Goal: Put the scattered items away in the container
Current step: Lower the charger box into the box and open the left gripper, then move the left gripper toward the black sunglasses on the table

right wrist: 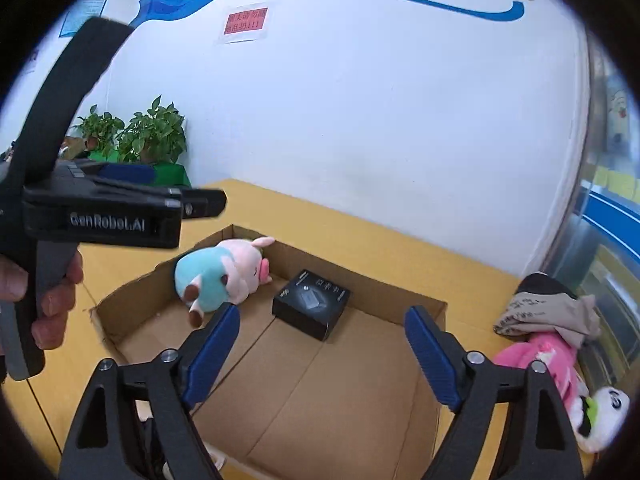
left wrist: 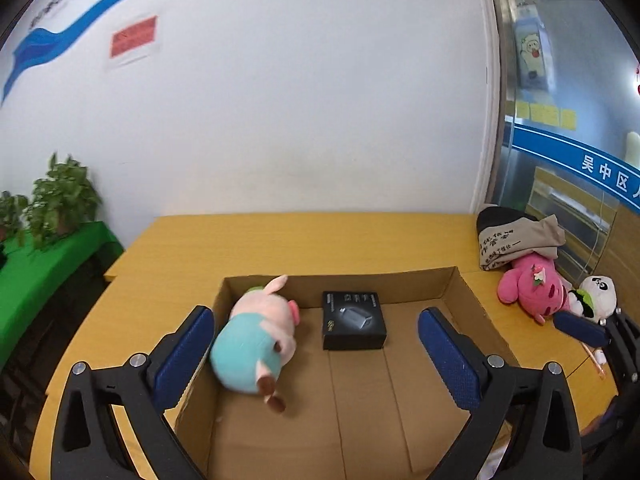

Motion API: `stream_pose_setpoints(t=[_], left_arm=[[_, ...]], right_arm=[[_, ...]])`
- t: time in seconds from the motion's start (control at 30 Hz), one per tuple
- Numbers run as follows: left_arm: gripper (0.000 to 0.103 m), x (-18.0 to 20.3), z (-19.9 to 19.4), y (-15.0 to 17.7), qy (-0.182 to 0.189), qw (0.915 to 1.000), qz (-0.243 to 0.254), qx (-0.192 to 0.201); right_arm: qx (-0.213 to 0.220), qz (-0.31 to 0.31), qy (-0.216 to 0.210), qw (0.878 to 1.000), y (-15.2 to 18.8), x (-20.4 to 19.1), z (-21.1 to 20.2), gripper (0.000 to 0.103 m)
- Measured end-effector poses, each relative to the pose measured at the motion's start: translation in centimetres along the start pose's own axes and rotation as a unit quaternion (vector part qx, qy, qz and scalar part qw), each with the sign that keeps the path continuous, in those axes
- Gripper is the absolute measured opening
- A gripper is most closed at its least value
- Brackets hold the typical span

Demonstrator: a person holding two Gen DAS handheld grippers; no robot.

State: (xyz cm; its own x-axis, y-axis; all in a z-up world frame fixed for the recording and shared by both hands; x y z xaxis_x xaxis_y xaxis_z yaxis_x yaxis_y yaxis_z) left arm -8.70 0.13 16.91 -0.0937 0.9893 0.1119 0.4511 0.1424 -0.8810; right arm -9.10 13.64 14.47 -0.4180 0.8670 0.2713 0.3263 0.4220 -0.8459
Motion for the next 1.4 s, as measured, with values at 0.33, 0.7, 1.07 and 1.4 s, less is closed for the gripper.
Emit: stream_pose_setpoints(t=[0.33, 0.7, 1.07, 1.4], left_arm=[[0.103, 1.1, -5.7, 8.6, -0.004, 0.9993, 0.022, -0.03], [0.103, 1.0, -8.3, 9.3, 0.01, 0.9994, -0.004, -0.032], [0.103, 1.0, -8.0, 9.8, 0.015, 0.9988, -0.008, -0.047], [0.103, 0.8, -7.8, 10.1, 0.015, 0.9984, -0.009, -0.054]], right_arm=[[-0.07, 0.081, 0.016, 0.994, 6.6, -3.1, -2.7, 0.087], [-0.044, 0.075, 0.019, 0.996, 5.7, -2.9, -6.6, 0.087], [-0.051, 0.078, 0.007, 0.996, 6.0, -3.5, -6.6, 0.087], [-0.057, 0.08, 0.008, 0.995, 6.3, -3.5, -6.5, 0.087]])
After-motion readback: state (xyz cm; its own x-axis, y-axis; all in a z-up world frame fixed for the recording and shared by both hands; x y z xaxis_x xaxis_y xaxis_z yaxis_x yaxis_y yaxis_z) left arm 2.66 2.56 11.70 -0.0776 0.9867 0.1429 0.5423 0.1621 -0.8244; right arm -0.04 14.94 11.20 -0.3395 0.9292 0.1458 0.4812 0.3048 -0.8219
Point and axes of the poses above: each gripper's, at about its wrist camera, not at the fingertips, and z roughly the way its jaws point, x to its right, y to its underside, the point moved 3 cm from there along z, roughly the way its jaws point, and after that the axes turned 5 degrees about -z, right-handed, at the moved point
